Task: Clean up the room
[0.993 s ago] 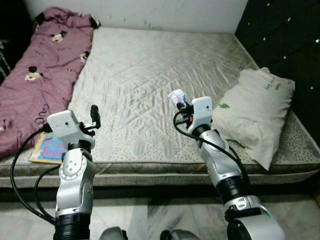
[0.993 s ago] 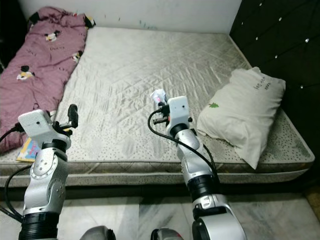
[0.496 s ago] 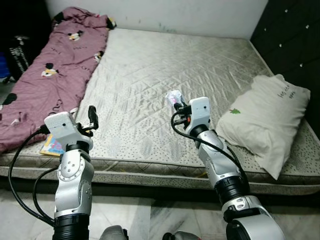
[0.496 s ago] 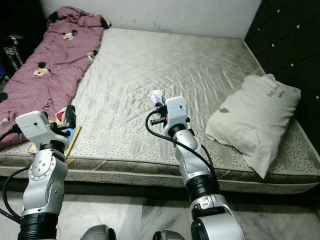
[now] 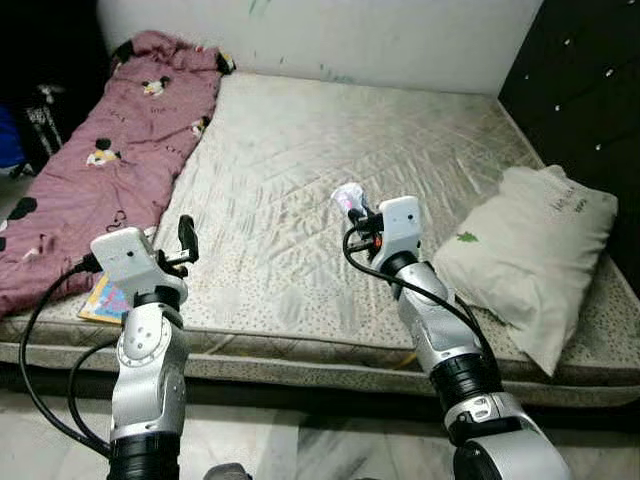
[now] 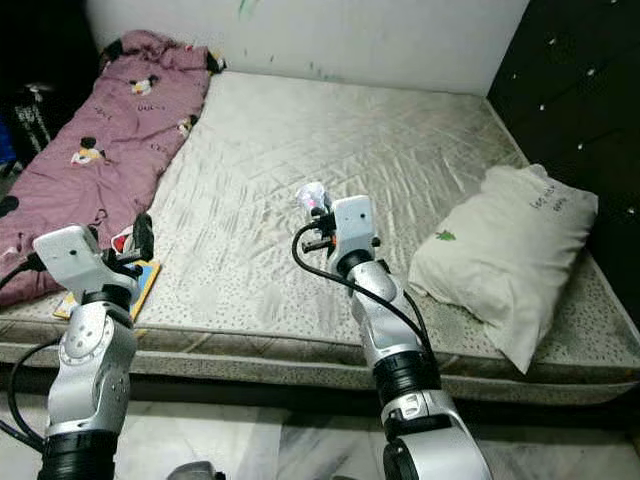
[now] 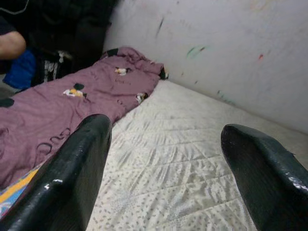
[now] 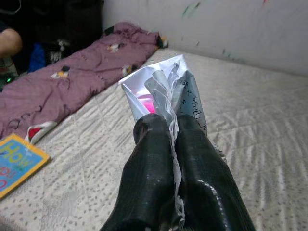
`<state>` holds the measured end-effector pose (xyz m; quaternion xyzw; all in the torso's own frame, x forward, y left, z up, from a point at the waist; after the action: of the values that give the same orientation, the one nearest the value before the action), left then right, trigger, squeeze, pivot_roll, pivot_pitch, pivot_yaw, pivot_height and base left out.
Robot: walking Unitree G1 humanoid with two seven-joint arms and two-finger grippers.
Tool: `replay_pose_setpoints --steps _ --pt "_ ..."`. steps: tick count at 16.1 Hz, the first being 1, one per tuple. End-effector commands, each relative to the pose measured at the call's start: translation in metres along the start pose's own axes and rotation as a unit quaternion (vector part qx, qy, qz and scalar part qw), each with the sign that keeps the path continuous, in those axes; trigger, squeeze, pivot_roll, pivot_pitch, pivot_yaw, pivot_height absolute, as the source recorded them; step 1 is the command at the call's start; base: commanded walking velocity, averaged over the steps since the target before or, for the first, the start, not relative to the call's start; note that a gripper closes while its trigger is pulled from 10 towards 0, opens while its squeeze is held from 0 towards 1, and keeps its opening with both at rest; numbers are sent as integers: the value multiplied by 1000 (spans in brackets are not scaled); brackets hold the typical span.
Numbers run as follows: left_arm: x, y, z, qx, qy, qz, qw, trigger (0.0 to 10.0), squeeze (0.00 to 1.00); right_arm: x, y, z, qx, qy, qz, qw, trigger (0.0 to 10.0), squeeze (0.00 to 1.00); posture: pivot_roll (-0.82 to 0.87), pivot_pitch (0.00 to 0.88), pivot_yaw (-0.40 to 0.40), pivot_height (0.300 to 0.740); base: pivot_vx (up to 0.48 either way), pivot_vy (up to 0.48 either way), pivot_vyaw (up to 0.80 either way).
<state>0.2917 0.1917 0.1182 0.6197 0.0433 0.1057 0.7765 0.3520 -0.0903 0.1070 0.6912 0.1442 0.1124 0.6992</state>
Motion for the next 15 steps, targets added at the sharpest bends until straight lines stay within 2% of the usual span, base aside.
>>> replay_pose_setpoints --steps 1,5,8,10,11,15 --pt "-1 -4 2 4 -9 -9 1000 10000 0 0 -3 2 6 -4 -8 1000 10000 0 110 0 -69 740 307 0 0" --pt "1 -5 2 8 -9 -11 1000 10000 0 -2 -19 8 29 -33 -45 998 10000 0 131 0 -100 740 290 0 0" --pt "-2 -9 3 3 -8 -17 1000 10000 0 -2 -24 7 40 -28 -64 997 10000 0 125 0 -97 740 273 0 0" --pt "-6 -10 0 -1 -1 -17 1000 10000 0 -2 -22 10 47 -40 -55 997 10000 0 115 0 -74 740 294 0 0" --pt "-6 -11 -1 -1 8 -18 1000 10000 0 -1 -21 12 53 -46 -51 996 10000 0 100 0 -63 740 274 0 -800" --pt "5 -7 11 -5 9 -18 1000 10000 0 4 -14 8 41 -28 -44 998 10000 0 85 0 -60 740 0 0 -425"
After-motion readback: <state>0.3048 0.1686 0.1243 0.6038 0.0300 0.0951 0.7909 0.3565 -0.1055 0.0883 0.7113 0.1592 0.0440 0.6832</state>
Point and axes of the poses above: a point about 5 cm out from each wrist's last joint towards the gripper, its own x axis pointing out of the wrist towards the gripper, its own y axis along the axis of the wrist's last joint, z = x × y, the point moved 1 cm from there along x, pointing out of the wrist towards the gripper, and after that the axes turned 1 degree about -x, right-handed, at the moved point
